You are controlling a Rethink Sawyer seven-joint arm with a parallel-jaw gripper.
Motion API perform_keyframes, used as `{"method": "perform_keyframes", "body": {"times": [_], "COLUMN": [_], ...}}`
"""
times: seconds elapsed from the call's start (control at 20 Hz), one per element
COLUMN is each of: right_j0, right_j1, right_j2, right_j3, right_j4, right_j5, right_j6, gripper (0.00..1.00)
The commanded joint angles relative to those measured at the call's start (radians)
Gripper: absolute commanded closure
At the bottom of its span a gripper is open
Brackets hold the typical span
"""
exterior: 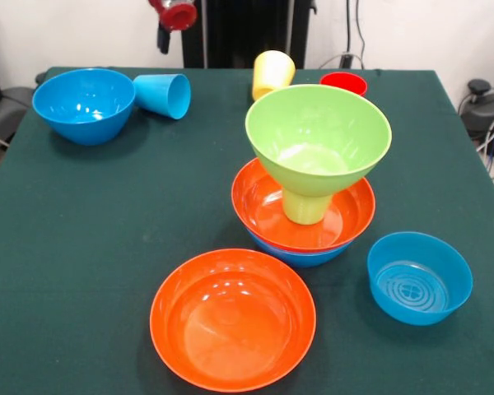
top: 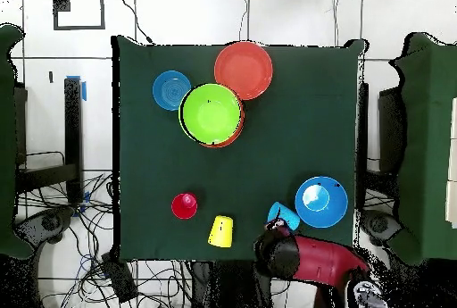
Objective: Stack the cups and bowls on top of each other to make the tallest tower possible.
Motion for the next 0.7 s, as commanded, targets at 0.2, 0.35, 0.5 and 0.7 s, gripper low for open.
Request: {"method": "perform_keyframes", "body": {"times": [0.2,0.35,0.5,0.7], "right_j0": [0.438,0.572,0.641,0.672], "right_j1": [0.131,0.200,0.263,0.355], "right_j2": [-0.229,-0.340,-0.405,-0.468], "right_j3": [-0.215,-0.276,-0.306,-0.339], "right_j4": [-0.045,-0.068,-0.059,-0.058], "right_j5": [0.337,0.373,0.401,0.340], "right_j6": [0.093,0.165,0.210,0.250], "gripper": [1.00,1.00,1.00,1.00]}}
